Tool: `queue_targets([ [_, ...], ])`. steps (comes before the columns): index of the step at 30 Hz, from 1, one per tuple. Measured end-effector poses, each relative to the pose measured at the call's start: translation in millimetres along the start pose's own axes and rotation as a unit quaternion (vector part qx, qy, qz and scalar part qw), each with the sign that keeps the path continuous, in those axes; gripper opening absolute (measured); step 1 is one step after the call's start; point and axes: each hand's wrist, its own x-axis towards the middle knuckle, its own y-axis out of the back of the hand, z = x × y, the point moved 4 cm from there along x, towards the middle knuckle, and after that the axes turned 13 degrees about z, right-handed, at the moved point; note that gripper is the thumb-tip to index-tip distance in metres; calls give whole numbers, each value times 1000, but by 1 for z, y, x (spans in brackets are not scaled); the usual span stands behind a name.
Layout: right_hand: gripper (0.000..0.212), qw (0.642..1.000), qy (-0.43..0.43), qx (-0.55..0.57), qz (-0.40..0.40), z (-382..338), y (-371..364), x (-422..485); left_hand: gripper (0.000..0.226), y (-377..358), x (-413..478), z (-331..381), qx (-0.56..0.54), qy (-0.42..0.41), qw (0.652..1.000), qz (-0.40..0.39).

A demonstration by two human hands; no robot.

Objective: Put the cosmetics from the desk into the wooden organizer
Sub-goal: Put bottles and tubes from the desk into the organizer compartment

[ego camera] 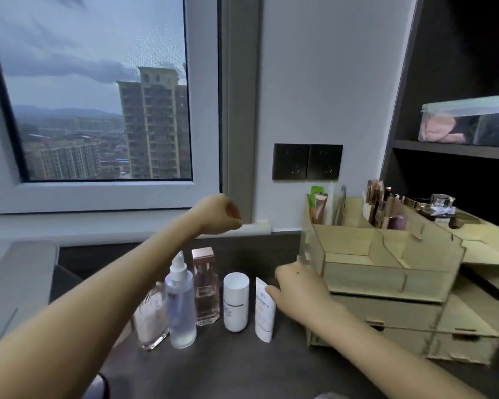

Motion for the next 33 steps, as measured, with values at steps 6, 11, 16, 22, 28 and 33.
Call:
queue_targets([
  [6,13,998,-59,28,24,2,-31,2,26,16,-41,-41,106,41,993,-10],
  [11,17,988,-73,96,94,5,6,-4,25,26,-50,-31,82,16,996,22],
  [16,20,947,-100,132,277,42,121,-9,21,21,-39,14,-10,-46,997,55],
  [22,21,902,-168,23,398,113,177,30,15,-12,-21,69,-93,-100,989,55],
  [28,25,933,-195,-27,301,137,131,93,18,-40,1,93,-130,-116,984,40],
  [33,15,949,-212,-51,227,147,97,119,19,-51,17,88,-122,-121,984,43],
])
